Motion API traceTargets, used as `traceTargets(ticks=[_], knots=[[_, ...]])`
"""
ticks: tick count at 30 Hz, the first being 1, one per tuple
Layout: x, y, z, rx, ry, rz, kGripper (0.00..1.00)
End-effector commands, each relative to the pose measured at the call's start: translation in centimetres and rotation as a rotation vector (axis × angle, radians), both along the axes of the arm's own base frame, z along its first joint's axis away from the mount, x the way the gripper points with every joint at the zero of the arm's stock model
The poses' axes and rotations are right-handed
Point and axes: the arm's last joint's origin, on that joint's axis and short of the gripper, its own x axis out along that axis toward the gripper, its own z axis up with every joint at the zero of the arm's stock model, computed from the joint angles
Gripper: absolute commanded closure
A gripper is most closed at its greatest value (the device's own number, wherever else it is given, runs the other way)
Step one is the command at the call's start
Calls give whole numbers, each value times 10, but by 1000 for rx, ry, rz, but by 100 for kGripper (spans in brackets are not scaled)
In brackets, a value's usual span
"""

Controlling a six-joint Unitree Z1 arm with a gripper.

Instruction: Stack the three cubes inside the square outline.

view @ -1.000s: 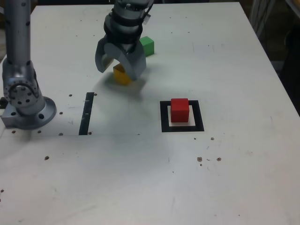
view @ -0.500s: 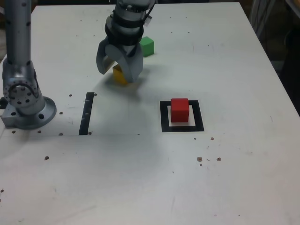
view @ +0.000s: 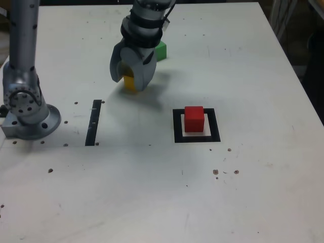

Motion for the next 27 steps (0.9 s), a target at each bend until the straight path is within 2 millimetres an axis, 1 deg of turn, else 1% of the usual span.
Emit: traceTargets(ticks=[1,6,11,14,21,24,27], knots=[[3,-2,-4,-3,-3,-8,78],[10,-2,-4,7,-35,-11,83],[12,-1,-3,16,-54,-3,83],[8,-2,6,29,-76,12,83],[-3,-9,35,51,-106,96,83],[-5,-17,46,49,-121,132,83],[-6,-30,59,56,-150,157,83]])
